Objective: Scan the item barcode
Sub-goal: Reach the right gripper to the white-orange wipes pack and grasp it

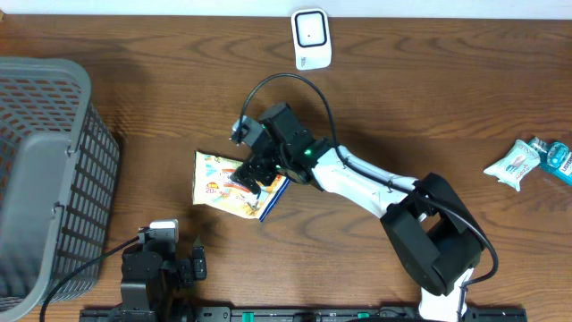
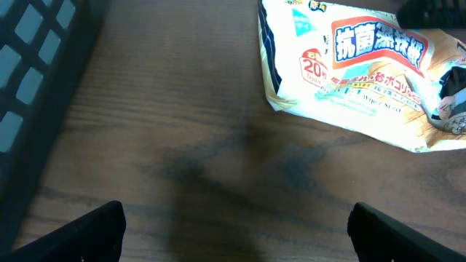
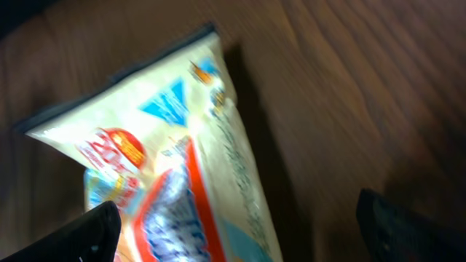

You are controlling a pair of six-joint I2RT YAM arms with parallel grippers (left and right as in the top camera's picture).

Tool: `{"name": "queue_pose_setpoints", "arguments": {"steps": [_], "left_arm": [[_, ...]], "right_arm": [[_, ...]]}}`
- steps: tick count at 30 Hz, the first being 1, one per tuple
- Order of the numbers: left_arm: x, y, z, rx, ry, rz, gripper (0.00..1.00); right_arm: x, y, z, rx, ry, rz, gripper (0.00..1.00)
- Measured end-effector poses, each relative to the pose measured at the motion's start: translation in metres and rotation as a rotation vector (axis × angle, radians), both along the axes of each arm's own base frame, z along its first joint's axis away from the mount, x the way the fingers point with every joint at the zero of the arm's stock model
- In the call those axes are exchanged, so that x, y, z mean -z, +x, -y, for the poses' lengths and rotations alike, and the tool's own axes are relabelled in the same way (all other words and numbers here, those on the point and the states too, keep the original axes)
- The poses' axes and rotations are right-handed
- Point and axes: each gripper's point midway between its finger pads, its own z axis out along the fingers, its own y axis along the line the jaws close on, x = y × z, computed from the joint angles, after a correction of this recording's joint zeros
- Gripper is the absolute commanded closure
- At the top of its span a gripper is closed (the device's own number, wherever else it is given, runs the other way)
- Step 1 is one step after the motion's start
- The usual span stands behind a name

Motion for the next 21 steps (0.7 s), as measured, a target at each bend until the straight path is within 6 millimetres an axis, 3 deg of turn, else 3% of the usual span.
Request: {"name": "queue_pose_setpoints", "arguments": {"steps": [6, 11, 13, 17, 20, 21], "left_arm": [[0.000, 0.000, 0.000, 0.000, 0.000, 0.000, 0.02], [0.000, 0.000, 0.000, 0.000, 0.000, 0.000, 0.02], [0.000, 0.000, 0.000, 0.000, 0.000, 0.000, 0.02], [0.000, 0.000, 0.000, 0.000, 0.000, 0.000, 0.02], [0.000, 0.000, 0.000, 0.000, 0.000, 0.000, 0.02], [0.000, 0.000, 0.000, 0.000, 0.000, 0.000, 0.03]], "right_arm": [[0.006, -0.020, -0.011, -0.068, -0.038, 0.009, 0.01], [0.039, -0.028, -0.012, -0.081, -0.115, 0.001, 0.18], [0.056, -0.031, -0.010, -0.084, -0.141, -0.027, 0.31], [0.056, -0.031, -0.012, -0.093, -0.140, -0.040, 0.77], [0.052, -0.030, -0.013, -0.069, -0.133, -0.063, 0.98], [0.050, -0.030, -0.013, -0.058, -0.133, -0.084, 0.99]]}}
